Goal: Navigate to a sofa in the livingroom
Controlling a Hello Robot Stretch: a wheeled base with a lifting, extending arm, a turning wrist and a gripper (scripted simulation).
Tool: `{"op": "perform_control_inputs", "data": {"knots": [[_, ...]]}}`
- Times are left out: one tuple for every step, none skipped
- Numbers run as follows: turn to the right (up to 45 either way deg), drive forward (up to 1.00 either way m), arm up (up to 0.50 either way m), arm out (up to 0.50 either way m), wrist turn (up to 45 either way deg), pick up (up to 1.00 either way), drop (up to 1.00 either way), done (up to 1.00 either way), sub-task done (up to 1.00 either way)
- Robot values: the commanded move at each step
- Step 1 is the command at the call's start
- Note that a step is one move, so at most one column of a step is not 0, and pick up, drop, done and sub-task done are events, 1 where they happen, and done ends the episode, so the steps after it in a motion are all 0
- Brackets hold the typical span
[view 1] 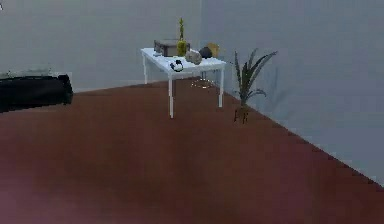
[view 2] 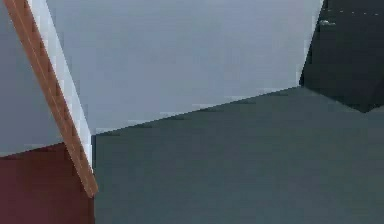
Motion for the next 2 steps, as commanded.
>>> {"op": "perform_control_inputs", "data": {"knots": [[-21.0,0.0,0.0,0.0,0.0,0.0,0.0,0.0,0.0],[0.0,0.6,0.0,0.0,0.0,0.0,0.0,0.0,0.0]]}}
